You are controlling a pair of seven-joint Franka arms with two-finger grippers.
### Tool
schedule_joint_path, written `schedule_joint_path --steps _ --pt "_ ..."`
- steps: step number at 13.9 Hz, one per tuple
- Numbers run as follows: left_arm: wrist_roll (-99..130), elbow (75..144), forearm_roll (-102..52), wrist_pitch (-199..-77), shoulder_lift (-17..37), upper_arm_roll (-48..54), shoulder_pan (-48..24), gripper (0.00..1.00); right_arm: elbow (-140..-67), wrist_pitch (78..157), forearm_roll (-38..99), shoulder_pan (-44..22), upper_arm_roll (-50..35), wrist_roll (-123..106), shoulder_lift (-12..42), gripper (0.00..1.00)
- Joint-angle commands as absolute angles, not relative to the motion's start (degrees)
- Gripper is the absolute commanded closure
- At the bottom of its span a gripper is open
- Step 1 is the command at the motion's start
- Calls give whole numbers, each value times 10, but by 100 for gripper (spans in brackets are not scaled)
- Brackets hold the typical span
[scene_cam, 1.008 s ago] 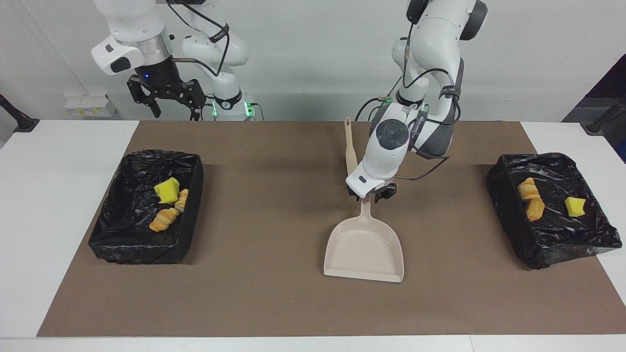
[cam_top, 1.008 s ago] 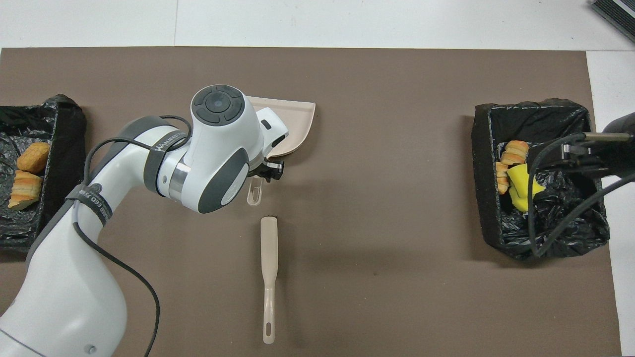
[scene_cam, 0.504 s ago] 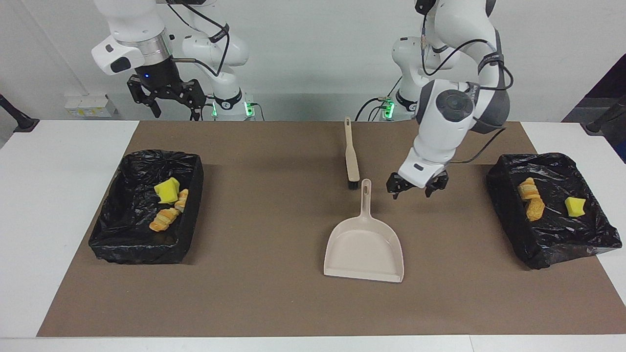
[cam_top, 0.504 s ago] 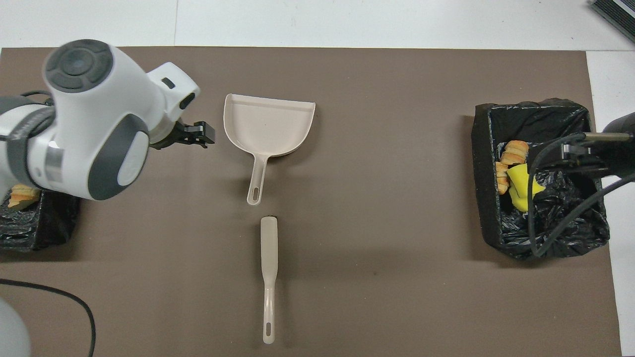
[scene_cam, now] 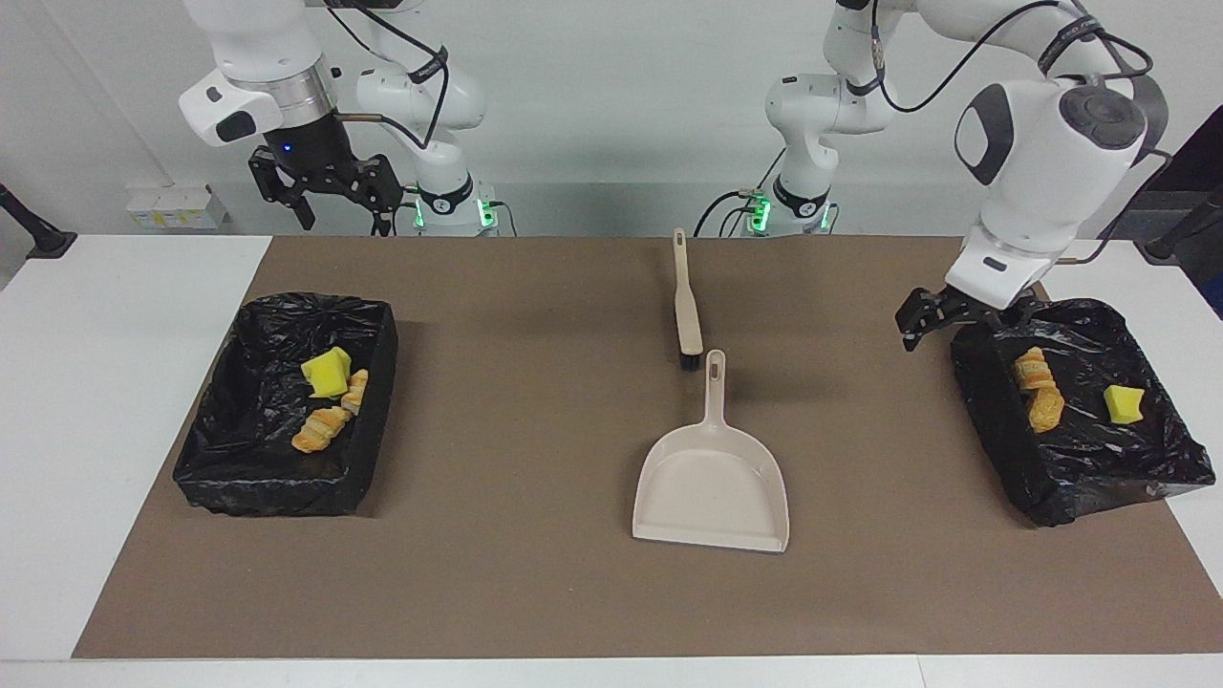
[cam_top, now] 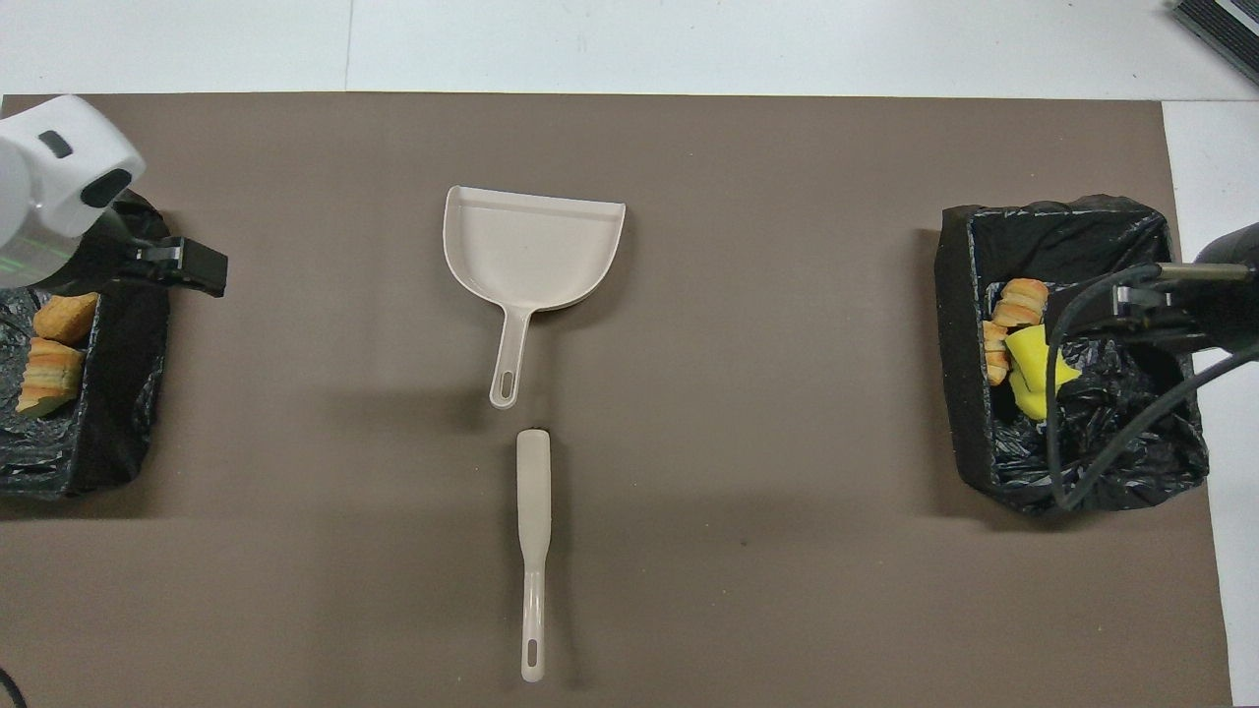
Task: Sweep and dump trash in bin
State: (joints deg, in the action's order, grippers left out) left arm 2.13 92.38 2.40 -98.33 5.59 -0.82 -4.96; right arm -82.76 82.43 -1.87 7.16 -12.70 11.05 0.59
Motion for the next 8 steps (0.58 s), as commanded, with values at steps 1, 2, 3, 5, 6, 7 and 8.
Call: schedule_joint_path --steps 1,2,3,5,6,7,8 --pt "12 933 6 -932 1 17 -5 0 -846 834 -9 81 -130 91 -9 0" --pt "16 933 6 -919 -15 18 -3 0 -846 834 -9 81 -129 91 -9 0" --pt "18 933 6 -900 -27 15 -3 0 -846 834 -9 81 -129 91 -9 0" --pt "19 933 5 -870 -44 14 -3 0 -846 834 -9 81 -129 91 -9 0" --pt "17 934 5 -863 -45 14 -3 0 -846 834 -9 81 -129 91 -9 0" --pt "11 936 5 -862 -46 15 -4 0 -846 835 -9 81 -130 91 -9 0" --pt "11 937 5 -860 -46 16 -10 0 -846 834 -9 81 -129 91 -9 0"
